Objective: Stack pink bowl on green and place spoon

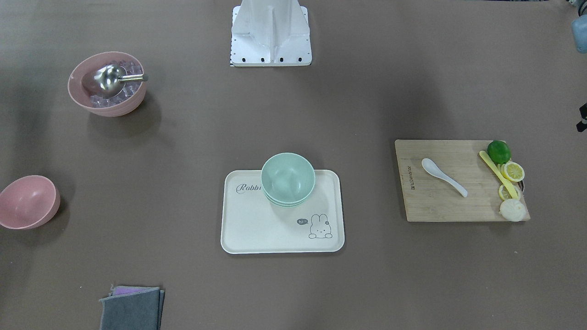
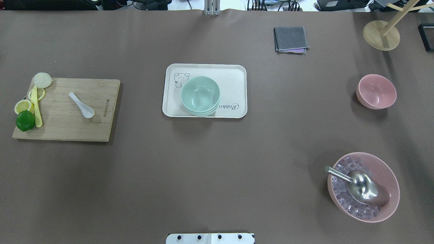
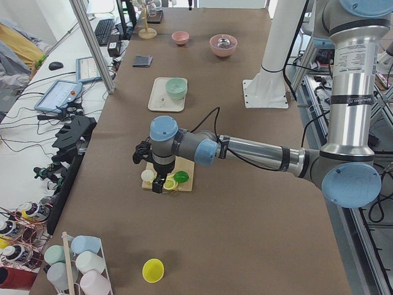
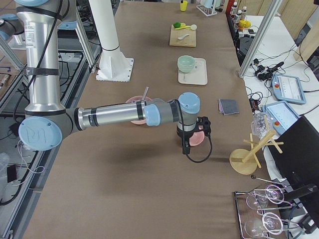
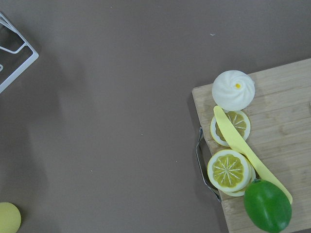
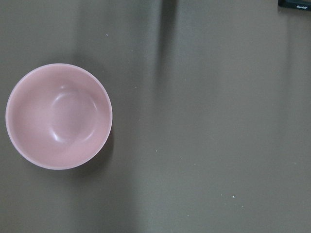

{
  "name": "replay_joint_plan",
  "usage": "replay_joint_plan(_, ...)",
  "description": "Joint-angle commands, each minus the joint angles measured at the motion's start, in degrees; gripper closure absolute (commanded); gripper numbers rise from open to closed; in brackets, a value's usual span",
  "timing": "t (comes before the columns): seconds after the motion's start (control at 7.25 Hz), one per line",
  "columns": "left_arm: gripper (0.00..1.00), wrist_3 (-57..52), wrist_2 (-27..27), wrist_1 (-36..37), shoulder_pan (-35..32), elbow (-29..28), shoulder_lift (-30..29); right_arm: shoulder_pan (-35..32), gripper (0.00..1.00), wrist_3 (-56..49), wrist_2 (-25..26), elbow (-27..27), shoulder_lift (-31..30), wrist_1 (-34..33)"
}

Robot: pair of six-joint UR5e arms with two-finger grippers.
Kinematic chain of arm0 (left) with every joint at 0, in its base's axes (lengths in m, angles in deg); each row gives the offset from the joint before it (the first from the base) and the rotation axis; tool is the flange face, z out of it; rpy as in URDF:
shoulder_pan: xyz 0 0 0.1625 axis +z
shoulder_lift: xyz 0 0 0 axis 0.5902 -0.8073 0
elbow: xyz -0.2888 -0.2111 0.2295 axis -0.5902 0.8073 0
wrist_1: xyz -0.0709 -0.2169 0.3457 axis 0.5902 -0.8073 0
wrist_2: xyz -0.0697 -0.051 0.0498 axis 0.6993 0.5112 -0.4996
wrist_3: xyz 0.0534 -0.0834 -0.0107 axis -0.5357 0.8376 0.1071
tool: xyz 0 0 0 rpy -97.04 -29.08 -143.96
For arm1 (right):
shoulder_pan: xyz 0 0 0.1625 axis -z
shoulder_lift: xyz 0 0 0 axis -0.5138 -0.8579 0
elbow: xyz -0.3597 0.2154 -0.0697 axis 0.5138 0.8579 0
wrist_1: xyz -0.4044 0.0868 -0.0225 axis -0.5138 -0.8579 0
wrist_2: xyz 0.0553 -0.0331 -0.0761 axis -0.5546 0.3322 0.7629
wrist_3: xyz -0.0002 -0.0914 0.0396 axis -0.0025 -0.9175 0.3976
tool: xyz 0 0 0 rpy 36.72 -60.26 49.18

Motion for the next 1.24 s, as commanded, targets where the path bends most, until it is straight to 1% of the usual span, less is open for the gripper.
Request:
replay_joint_plan(0.0, 0.02, 0.0, 2.4, -0.4, 0.1, 1.0, -0.1, 0.0, 0.00, 0.0, 0.3, 0.2, -0.1, 0.4)
replay_joint_plan(0.14, 0.02, 0.1, 5.3, -0.4, 0.1, 0.7, 0.0, 0.1, 0.00, 0.1, 0.5, 0.3, 0.2, 0.5)
replay_joint_plan(0.28, 0.02, 0.1, 6.6, -0.2, 0.1, 0.3, -0.5, 0.0, 0.00, 0.0, 0.4, 0.3, 0.4, 0.5)
replay_joint_plan(0.55, 0.02, 1.5, 6.0, -0.3, 0.1, -0.5, -1.2, 0.1, 0.00, 0.0, 0.3, 0.4, 0.5, 0.5)
replay_joint_plan(1.1, 0.02, 2.3, 6.0, -0.3, 0.2, 0.1, -1.0, 0.1, 0.00, 0.2, 0.1, 0.0, -0.2, 0.6)
